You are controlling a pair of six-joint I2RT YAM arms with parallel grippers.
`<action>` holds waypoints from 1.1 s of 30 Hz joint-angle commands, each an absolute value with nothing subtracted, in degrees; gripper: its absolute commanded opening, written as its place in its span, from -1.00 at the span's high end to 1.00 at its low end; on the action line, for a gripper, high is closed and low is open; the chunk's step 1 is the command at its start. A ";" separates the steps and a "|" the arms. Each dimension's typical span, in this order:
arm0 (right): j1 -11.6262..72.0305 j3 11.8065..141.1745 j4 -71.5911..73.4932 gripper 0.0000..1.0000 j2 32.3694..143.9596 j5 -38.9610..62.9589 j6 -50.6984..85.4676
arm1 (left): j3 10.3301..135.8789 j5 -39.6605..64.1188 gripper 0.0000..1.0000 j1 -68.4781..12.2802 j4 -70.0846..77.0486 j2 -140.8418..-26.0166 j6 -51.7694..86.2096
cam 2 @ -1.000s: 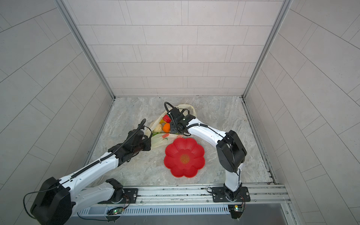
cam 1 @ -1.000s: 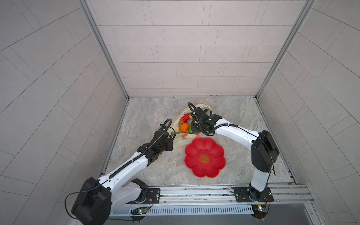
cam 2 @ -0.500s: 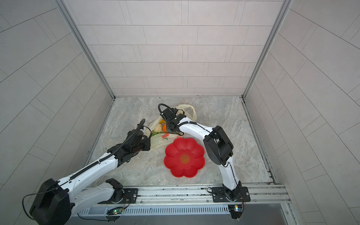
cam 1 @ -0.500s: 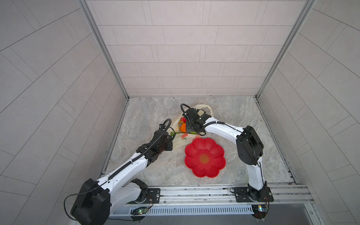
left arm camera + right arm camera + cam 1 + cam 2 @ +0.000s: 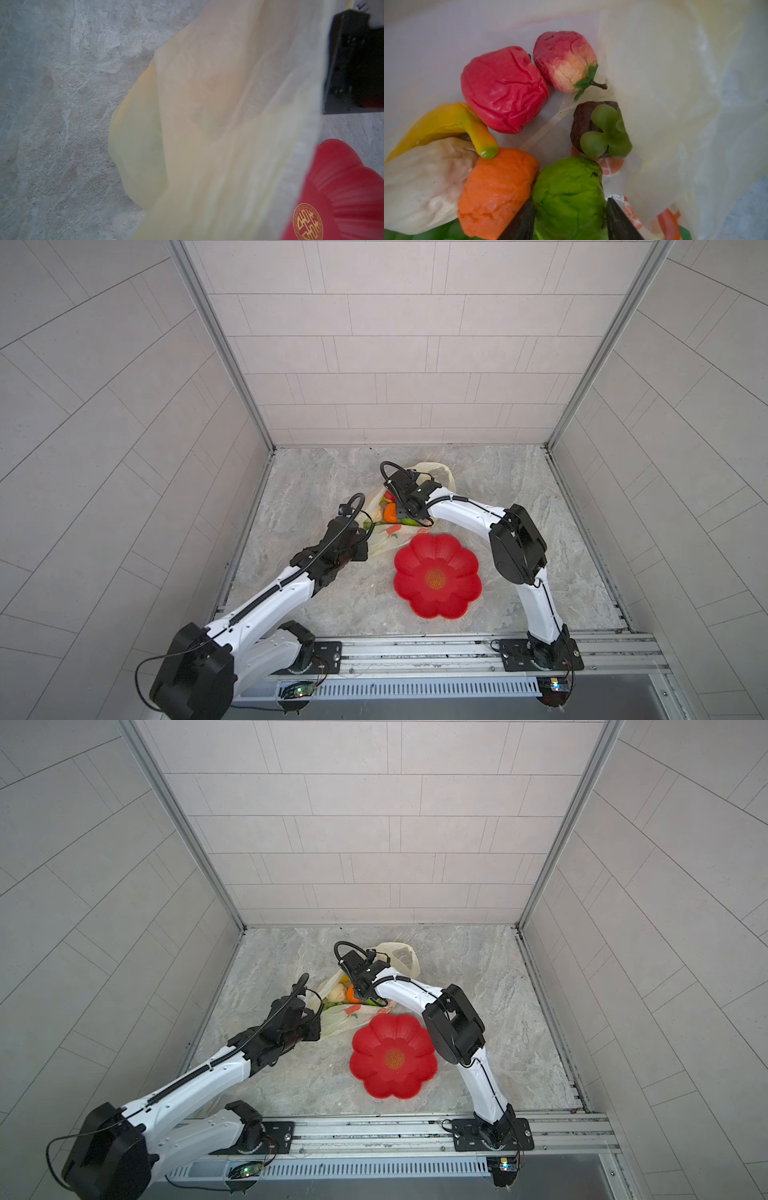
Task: Take fruits out of the plastic bag
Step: Pick up the fruit from the plastic bag.
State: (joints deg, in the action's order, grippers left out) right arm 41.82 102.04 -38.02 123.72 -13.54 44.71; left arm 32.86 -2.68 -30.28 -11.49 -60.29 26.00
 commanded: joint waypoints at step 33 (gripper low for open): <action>40.79 99.06 -35.48 -0.01 118.37 -11.83 44.18 | 32.63 -3.51 1.00 -30.26 -12.31 -59.93 25.19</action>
